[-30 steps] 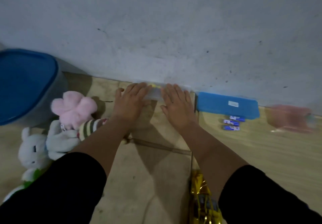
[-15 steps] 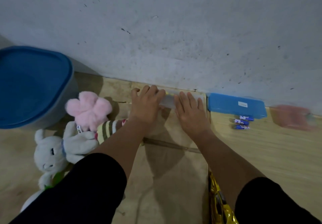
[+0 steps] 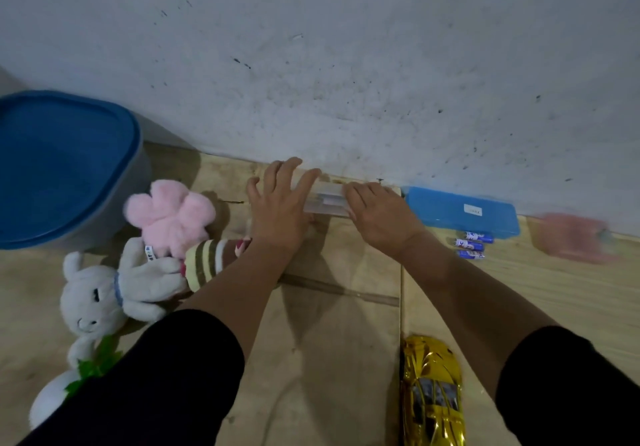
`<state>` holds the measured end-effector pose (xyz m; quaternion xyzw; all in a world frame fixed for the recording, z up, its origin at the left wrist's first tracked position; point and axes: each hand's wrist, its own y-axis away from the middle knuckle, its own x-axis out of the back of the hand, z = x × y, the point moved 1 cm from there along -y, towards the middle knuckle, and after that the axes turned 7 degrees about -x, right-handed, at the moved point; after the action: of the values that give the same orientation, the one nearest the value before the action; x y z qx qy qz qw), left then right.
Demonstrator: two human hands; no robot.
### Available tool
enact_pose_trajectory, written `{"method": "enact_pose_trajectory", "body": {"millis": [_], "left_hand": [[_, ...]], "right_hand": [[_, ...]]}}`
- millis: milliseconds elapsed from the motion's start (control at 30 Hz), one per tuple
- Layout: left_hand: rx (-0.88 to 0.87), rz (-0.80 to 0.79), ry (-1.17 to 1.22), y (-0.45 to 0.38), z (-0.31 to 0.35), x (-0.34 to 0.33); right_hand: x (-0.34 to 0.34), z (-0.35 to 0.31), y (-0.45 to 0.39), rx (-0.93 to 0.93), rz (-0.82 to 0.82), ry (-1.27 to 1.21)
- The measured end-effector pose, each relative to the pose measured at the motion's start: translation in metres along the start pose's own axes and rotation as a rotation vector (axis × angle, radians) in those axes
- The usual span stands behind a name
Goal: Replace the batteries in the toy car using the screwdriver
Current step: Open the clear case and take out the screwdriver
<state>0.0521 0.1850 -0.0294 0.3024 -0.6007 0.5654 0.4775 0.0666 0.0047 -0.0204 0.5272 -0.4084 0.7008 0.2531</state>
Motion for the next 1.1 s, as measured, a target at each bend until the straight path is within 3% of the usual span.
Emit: {"method": "enact_pose_trajectory", "body": {"millis": [333, 467, 667, 833, 933, 1000, 1100], "left_hand": [[0.102, -0.151, 0.285, 0.003, 0.006, 0.009], [0.155, -0.144, 0.317, 0.007, 0.013, 0.007], [0.133, -0.076, 0.161, 0.010, 0.014, 0.006], [0.138, -0.024, 0.142, 0.011, 0.016, 0.009], [0.162, -0.171, 0.232, 0.015, 0.015, 0.007], [0.158, -0.261, 0.292, 0.016, 0.013, 0.006], [0.177, -0.305, 0.322, 0.008, 0.011, 0.008]], "right_hand": [[0.004, -0.016, 0.017, -0.106, -0.209, 0.098], [0.003, -0.017, 0.017, -0.109, -0.188, 0.054], [0.022, -0.002, -0.010, -0.130, -0.096, -0.055], [0.034, 0.008, -0.031, -0.208, -0.306, -0.102], [0.032, 0.011, -0.035, -0.228, -0.372, -0.136], [0.029, 0.013, -0.036, -0.275, -0.347, -0.197], [0.033, 0.013, -0.032, -0.276, -0.069, -0.105]]}}
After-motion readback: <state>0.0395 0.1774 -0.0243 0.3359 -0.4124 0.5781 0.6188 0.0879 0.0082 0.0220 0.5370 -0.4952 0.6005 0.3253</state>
